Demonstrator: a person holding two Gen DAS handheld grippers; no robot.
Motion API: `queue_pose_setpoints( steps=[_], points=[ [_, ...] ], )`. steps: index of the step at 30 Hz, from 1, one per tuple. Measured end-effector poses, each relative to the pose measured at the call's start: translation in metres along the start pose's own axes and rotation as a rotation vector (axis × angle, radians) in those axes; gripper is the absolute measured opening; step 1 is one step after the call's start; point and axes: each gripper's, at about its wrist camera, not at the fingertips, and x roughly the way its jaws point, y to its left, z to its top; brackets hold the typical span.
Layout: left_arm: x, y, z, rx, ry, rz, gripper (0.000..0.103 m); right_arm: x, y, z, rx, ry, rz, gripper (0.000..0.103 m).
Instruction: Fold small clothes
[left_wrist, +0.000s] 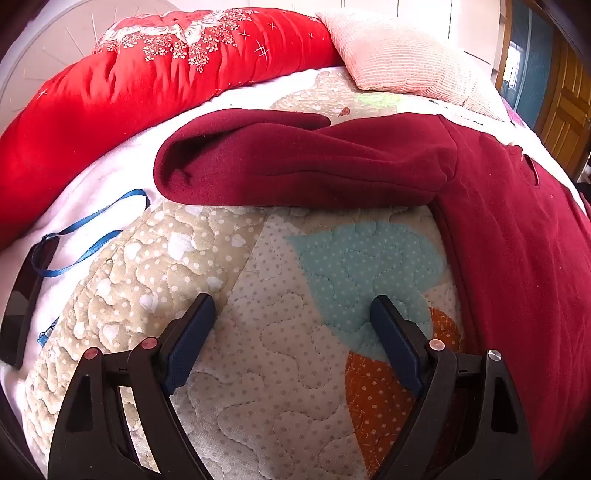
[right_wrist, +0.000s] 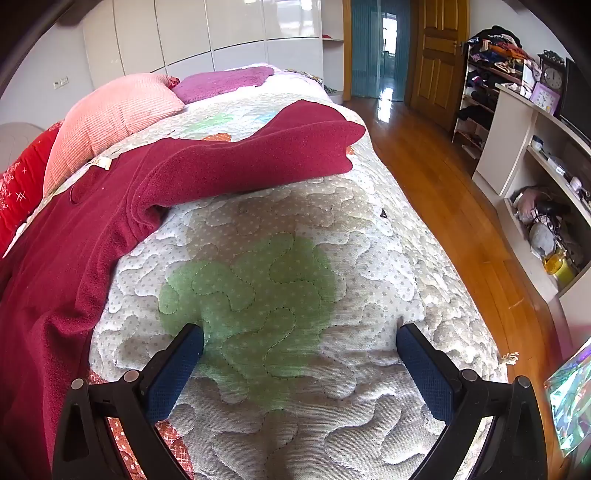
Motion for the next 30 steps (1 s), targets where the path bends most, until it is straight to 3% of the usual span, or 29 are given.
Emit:
queue_pose_setpoints(
  steps=[19,25,30],
  points=[
    [-0.004,-0.003,-0.002,-0.011,0.018,0.006,0.087,0.000,0.000,0.001,-0.001,0.000,-0.001,0.103],
    [-0.026,-0.003,-0.012,-0.032,0.035,-0.032,0.086,-0.002,0.001,0.002,0.002,0.012,-0.005,0.103],
    [-0.056,-0.006,-0.026,-0.055,0.003,-0.055,0.086,-0.022,-0.004,-0.008,-0.005,-0.005,0.059,0.103]
  ],
)
